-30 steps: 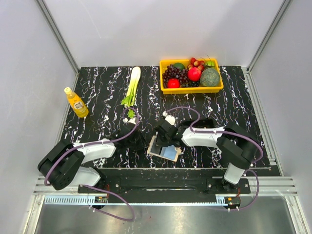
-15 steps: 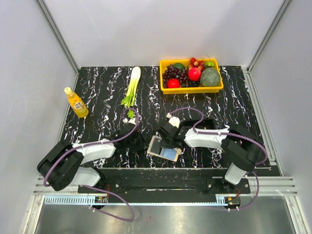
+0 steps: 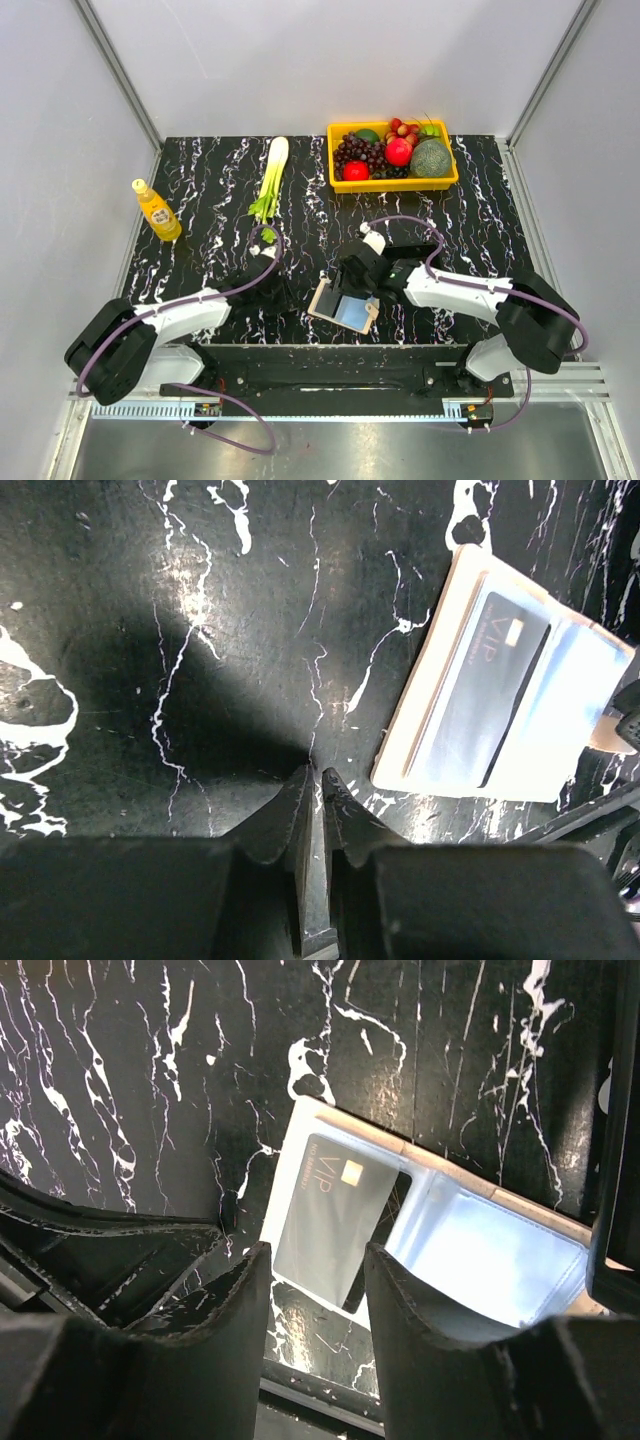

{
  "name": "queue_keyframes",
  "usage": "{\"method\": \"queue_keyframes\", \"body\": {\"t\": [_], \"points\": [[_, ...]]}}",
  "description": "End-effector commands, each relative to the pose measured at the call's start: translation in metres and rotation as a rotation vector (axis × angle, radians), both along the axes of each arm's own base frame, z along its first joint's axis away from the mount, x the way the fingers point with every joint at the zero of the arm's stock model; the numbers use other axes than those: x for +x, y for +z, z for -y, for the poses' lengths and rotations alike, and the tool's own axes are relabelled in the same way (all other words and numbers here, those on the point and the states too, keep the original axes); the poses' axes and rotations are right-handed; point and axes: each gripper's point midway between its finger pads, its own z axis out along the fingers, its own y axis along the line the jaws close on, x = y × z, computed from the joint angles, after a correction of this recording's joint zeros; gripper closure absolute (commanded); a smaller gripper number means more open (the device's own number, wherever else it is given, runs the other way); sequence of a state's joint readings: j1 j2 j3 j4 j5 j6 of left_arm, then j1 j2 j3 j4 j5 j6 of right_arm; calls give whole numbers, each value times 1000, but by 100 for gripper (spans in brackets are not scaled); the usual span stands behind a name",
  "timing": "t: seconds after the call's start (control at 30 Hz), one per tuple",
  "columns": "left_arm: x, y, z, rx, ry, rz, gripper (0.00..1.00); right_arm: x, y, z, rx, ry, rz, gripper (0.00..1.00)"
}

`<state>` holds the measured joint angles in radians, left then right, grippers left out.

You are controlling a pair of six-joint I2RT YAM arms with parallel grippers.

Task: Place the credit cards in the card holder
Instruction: Insert the credit card into the card holder.

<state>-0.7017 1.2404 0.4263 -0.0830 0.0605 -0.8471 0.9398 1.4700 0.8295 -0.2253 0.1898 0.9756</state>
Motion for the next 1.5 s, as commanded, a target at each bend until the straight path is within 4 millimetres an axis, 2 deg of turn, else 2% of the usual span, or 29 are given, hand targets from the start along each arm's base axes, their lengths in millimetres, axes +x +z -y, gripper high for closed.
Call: {"method": "queue_keyframes", "body": {"t": [0.0,0.17,0.27,0.4,0.57,0.87,1.23,1.33,1.47], "points": [[8,23,9,-7,-62,53,86,-8,-9,1,48,-42,-72,52],[21,42,30,-74,-137,130,82,-16,-27,4,29,-50,-124,51],[26,49,44,-121,-188,168,79,-16,-29,-2,65,-35,-122,50],[28,44,54,-143,-218,150,79,-15,-33,-7,66,-27,-128,50],[23,24,53,-124,-214,92,79,-12,-37,-9,72,-24,-120,51],[17,15,54,-130,-226,62,79,-10,-46,-12,67,-19,-142,53],[6,5,56,-147,-250,16,82,0,-42,-23,120,8,-93,58],[4,2,55,-149,-249,10,82,2,-42,-24,115,26,-83,58],[2,0,50,-138,-233,6,82,6,-33,-24,104,23,-61,54]]}}
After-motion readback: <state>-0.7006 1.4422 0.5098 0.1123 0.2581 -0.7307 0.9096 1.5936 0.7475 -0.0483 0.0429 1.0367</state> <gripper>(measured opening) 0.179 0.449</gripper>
